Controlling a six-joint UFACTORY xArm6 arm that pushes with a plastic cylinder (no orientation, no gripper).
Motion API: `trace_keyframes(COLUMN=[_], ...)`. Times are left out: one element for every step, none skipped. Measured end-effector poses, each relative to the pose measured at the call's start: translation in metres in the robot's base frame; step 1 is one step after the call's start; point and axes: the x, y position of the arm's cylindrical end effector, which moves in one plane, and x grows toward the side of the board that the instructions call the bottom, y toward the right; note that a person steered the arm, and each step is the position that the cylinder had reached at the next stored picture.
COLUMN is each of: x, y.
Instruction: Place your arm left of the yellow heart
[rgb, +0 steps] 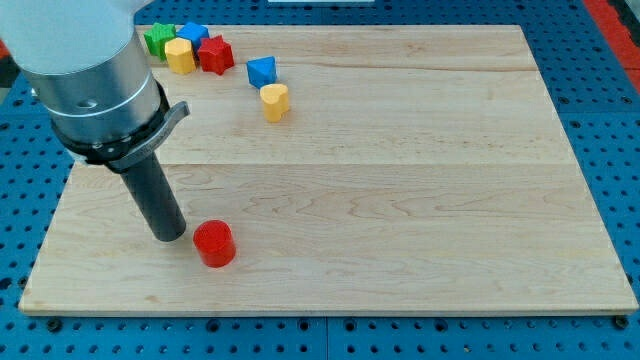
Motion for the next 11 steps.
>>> trace_keyframes(x=[0.000,0.012,0.028,-0.016,-0.100,-0.149,-0.174,-0.186,-0.149,-0.171,-0.200], y=[0.073,0.092,0.118,0.121,0.121,0.112,0.046,-0.015,0.037,0.061,0.064])
